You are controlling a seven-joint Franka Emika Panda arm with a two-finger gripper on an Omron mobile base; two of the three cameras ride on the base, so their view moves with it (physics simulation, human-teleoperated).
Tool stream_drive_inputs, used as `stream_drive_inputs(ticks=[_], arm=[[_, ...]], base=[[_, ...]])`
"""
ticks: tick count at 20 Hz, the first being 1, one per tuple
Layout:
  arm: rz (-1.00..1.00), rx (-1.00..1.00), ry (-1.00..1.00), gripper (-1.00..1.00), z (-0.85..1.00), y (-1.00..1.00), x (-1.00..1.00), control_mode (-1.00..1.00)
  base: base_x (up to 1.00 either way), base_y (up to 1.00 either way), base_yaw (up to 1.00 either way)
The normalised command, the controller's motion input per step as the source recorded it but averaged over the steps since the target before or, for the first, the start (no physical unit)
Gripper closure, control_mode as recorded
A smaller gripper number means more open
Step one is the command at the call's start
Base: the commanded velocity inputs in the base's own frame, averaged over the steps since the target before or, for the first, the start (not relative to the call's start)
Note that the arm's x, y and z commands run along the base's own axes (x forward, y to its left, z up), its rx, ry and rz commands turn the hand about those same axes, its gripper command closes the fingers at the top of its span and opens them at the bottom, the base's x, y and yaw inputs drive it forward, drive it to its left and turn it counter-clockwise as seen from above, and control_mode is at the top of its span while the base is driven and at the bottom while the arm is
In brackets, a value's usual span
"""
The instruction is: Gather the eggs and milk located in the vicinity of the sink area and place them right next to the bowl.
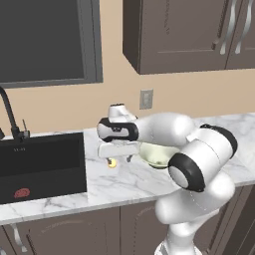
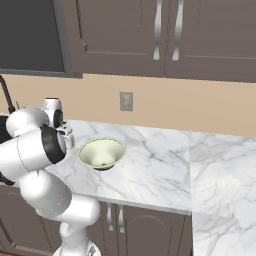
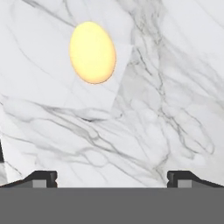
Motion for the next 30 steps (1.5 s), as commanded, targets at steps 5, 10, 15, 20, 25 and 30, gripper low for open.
stream_drive_inputs(ticks=[5,10,15,20,25,30], arm=[[0.0,-0.02,0.0,-1.0,0.0,0.2,0.63,-1.0],[0.0,0.0,0.0,-1.0,-0.09,0.05,0.39,-1.0],[0.0,0.0,-0.02,-1.0,-0.26,0.06,0.24,-1.0],[0.0,0.0,-0.03,-1.0,-0.18,0.06,0.24,-1.0],[0.0,0.0,0.0,-1.0,-0.05,0.02,0.04,-1.0],[0.0,0.0,0.0,-1.0,-0.14,0.0,-0.07,-1.0]], base=[[0.0,0.0,0.0],[0.0,0.0,0.0],[0.0,0.0,0.0],[0.0,0.0,0.0],[0.0,0.0,0.0],[0.0,0.0,0.0]])
